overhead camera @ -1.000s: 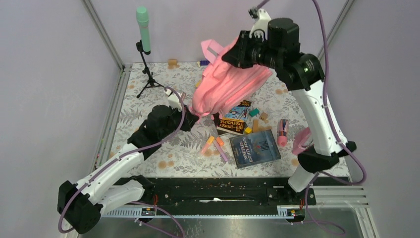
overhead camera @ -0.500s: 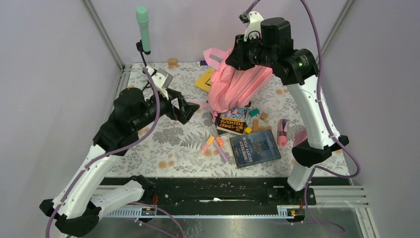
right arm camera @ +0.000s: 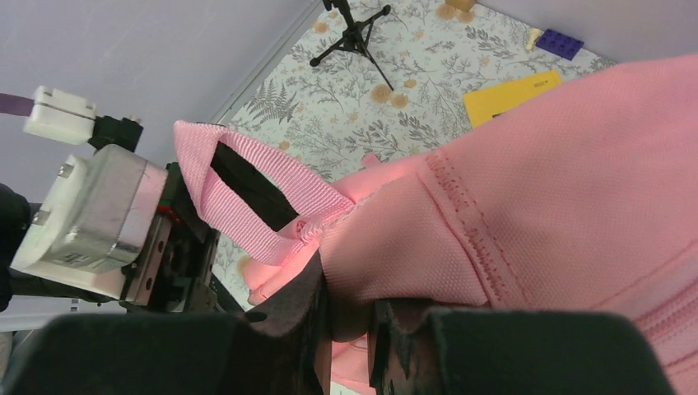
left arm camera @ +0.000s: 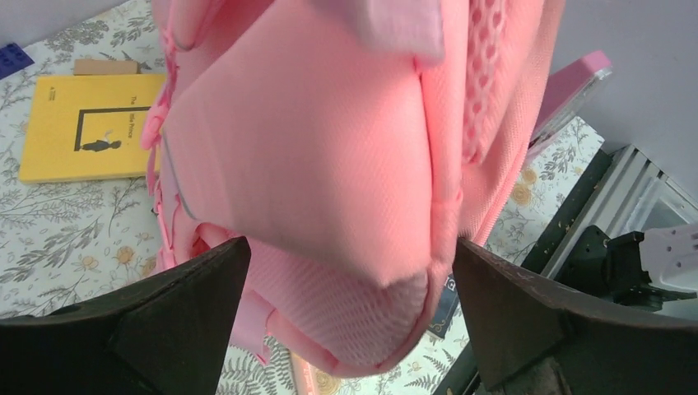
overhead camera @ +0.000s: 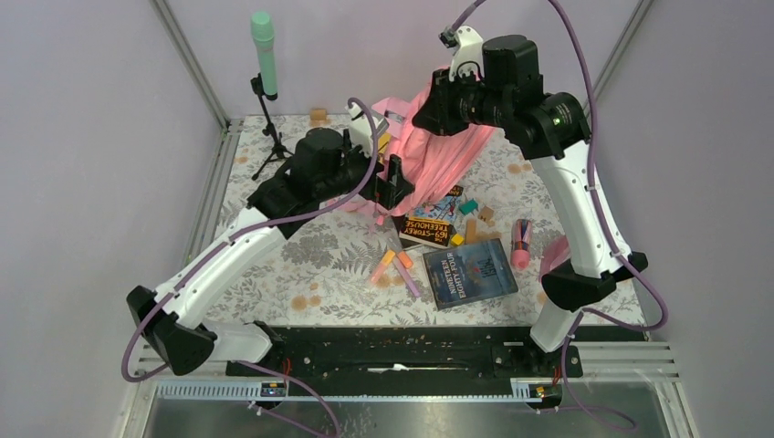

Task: Pack the student bag
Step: Adjust the student bag at the center of the board.

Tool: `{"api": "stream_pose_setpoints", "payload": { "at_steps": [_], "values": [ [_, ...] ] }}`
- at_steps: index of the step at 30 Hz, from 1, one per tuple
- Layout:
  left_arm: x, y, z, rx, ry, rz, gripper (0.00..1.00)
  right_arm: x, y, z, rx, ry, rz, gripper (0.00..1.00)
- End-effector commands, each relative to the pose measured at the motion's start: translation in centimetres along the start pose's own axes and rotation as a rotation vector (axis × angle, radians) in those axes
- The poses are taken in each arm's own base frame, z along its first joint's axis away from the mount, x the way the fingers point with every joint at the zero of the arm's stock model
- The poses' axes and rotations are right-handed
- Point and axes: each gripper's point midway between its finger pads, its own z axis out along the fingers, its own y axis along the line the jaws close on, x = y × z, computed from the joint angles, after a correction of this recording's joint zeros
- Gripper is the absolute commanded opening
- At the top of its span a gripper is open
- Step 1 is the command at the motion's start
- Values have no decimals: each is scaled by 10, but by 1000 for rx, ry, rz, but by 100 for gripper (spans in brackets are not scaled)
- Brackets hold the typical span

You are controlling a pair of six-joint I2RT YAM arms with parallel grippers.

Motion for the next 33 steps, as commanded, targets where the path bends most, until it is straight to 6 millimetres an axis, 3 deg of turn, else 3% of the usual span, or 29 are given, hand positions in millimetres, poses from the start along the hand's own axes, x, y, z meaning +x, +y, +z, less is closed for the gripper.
{"api": "stream_pose_setpoints", "payload": {
  "at_steps": [1,4,6,7,10,13,17,21,25,33],
  "values": [
    [-54,-5,6,7,-160,14,90,-64,38,-45,-105,-268,-127,1],
    [-56,-4,9,3,-184,4,30,-58,33,-46,-77,-255,-105,23],
    [-57,1,5,-26,-216,-11,4,-53,26,-48,-36,-249,-83,44],
    [-58,4,2,-44,-233,-19,0,-50,22,-50,-11,-246,-72,50],
    [-56,15,-6,-98,-272,-53,0,-35,1,-59,107,-238,-19,83],
    [-58,24,-13,-117,-299,-119,0,-18,-28,-78,280,-264,51,99],
    [-62,27,-18,-100,-322,-160,0,16,-52,-102,397,-350,155,100],
    [-64,25,-20,-80,-328,-176,0,49,-52,-110,359,-433,280,100],
    [-63,26,-22,-76,-334,-180,0,73,-52,-86,299,-430,371,96],
    [-62,28,-24,-78,-336,-183,0,70,-60,-53,303,-418,435,81]
  ]
}}
